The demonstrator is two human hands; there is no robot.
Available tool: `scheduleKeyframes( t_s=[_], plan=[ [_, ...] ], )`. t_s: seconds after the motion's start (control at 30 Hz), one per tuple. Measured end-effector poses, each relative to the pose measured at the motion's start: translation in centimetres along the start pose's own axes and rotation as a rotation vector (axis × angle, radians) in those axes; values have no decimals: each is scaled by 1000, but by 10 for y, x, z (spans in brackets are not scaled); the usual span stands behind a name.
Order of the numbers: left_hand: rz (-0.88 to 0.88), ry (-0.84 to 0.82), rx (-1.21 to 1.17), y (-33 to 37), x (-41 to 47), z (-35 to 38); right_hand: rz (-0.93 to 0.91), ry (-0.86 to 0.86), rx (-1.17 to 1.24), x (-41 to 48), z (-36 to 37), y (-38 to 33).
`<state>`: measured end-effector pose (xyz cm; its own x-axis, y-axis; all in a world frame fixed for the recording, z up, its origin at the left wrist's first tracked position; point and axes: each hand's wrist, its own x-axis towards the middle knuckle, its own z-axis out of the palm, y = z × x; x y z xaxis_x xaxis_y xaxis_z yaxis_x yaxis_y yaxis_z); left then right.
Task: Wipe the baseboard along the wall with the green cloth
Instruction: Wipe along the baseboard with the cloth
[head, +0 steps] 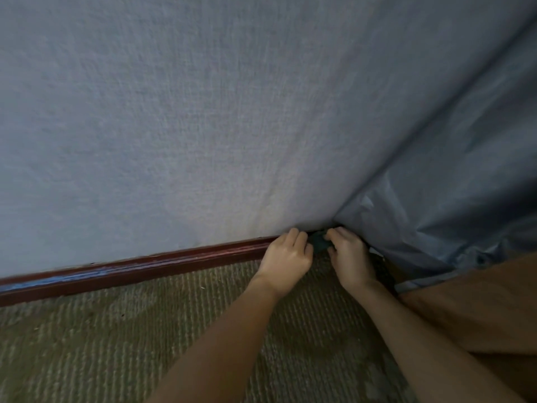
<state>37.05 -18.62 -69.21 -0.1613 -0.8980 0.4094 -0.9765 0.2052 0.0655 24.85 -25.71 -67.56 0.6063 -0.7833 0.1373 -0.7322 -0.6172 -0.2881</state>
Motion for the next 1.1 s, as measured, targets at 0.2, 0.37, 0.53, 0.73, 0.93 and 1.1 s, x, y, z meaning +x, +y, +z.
scheduleKeyframes(
  t_s=[0.2, 0.37, 0.53, 0.73, 0.93, 1.1],
  plan=[
    [73, 25, 92, -2, 2, 8, 32, 64, 23, -1, 8, -2],
    [79, -7, 80, -5, -8, 7, 84, 101, 35, -8, 18, -9],
    [64, -16, 101, -23, -33, 0, 8, 121, 5, -11, 29, -35],
    [68, -2, 143, -30, -44, -1, -20, 130, 28, -14, 35, -41],
    [64, 38, 110, -15, -24, 6, 10, 88, 38, -10, 23, -19],
    [47, 25, 87, 0, -5, 15, 35, 82, 30, -1, 13, 4]
  ],
)
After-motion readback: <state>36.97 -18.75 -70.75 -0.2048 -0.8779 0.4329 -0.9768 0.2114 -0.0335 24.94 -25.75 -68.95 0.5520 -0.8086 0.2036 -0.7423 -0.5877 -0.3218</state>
